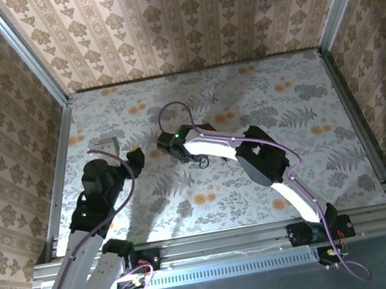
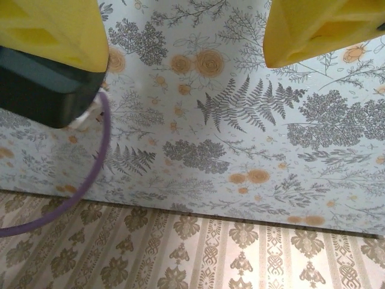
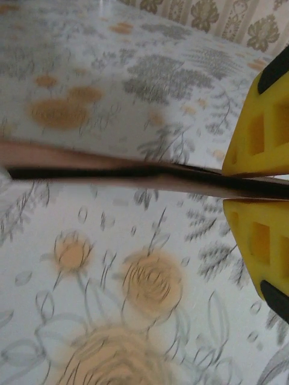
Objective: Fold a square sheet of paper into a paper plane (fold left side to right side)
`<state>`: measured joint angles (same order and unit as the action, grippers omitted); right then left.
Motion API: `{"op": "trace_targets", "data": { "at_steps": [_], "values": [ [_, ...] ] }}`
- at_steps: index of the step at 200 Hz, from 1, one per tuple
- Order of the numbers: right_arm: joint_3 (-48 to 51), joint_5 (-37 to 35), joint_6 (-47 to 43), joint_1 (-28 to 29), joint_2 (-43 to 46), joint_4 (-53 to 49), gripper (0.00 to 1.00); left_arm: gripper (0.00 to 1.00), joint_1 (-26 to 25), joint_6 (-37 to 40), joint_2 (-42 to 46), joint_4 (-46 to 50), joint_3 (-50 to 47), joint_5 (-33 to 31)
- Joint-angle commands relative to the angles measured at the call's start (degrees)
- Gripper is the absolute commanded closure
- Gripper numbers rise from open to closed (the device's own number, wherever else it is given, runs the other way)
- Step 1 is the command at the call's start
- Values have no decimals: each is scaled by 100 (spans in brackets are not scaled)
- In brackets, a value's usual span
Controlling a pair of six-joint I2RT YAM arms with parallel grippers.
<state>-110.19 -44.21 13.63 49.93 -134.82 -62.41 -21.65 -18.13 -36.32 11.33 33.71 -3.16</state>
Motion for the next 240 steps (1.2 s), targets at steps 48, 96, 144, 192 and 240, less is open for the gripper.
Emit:
{"op": "trace_targets", "data": {
  "at_steps": [48, 96, 144, 192, 240],
  "values": [
    [-88, 1697, 189, -97, 325, -32, 58, 28, 73, -25, -281, -153, 130, 625],
    [1887, 2190, 372, -352, 2291, 1199, 37, 19, 124, -242, -861, -741, 90, 1586],
    [4175, 2608, 672, -926, 4478, 2733, 30, 28, 51, -934, -1876, -1960, -153, 2187],
    [5695, 2667, 867, -1441, 5975, 3965, 27, 31, -824, -1316, -3440, -2819, 96, 1975],
    [6663, 2674, 1113, -1714, 7014, 4900, 0, 33, -1194, -1952, -4991, -3680, 580, 2177]
  ]
}}
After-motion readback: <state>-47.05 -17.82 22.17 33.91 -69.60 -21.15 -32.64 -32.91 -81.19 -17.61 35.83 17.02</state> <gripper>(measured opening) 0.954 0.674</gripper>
